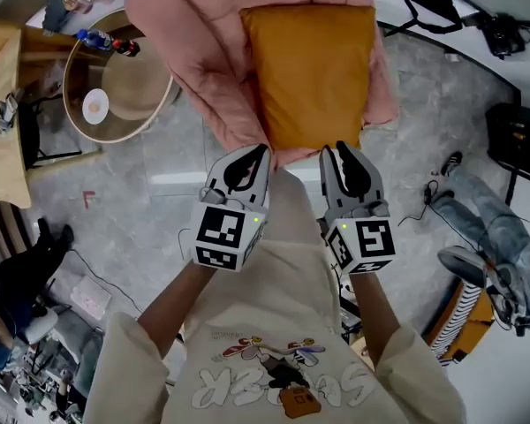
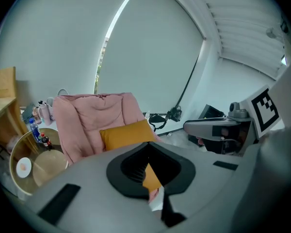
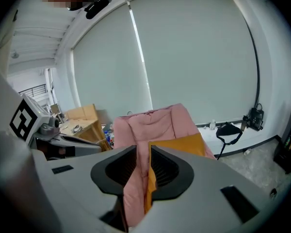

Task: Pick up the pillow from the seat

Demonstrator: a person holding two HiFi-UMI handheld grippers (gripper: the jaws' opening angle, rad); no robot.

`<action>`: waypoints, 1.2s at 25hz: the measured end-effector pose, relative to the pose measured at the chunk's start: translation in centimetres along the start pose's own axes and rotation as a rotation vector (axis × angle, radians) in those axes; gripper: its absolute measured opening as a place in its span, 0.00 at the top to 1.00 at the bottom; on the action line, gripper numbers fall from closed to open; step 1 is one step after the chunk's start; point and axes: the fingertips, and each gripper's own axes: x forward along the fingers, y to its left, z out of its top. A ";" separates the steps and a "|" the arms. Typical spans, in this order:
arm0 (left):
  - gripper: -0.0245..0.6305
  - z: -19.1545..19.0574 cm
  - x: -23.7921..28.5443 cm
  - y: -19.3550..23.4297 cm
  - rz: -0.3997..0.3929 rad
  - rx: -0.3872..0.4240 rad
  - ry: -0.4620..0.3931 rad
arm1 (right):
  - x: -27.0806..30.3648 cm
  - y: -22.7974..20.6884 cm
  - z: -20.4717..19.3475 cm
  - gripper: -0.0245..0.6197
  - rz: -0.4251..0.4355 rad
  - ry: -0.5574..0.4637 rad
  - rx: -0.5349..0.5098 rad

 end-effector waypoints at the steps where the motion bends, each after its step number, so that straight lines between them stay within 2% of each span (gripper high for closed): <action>1: 0.96 0.0 0.7 0.1 -0.001 -0.001 0.006 | 0.5 -0.4 -0.1 0.81 0.010 0.008 -0.003; 5: 0.94 0.5 4.0 0.1 -0.006 -0.008 0.027 | 2.7 -2.7 -0.5 0.72 0.044 0.047 -0.010; 8: 0.87 0.0 6.7 -0.2 -0.017 -0.026 0.056 | 4.5 -4.7 -1.3 0.63 0.071 0.092 -0.005; 12: 0.64 -1.5 10.7 0.6 -0.044 -0.026 0.096 | 7.8 -6.9 -2.4 0.53 0.088 0.122 -0.013; 17: 0.44 -4.9 15.6 1.3 -0.053 -0.040 0.146 | 11.2 -10.8 -5.1 0.45 0.083 0.165 -0.026; 20: 0.30 -7.2 18.0 2.1 -0.043 -0.080 0.169 | 13.1 -12.9 -6.9 0.38 0.075 0.196 -0.034; 23: 0.22 -9.1 20.5 2.8 -0.024 -0.107 0.179 | 14.9 -15.2 -8.9 0.35 0.074 0.229 -0.037; 25: 0.20 -10.3 21.8 3.0 -0.021 -0.130 0.196 | 15.9 -16.4 -10.1 0.32 0.067 0.247 -0.038; 30: 0.12 -12.7 23.8 4.1 -0.022 -0.157 0.212 | 17.9 -17.3 -12.6 0.27 0.062 0.279 -0.051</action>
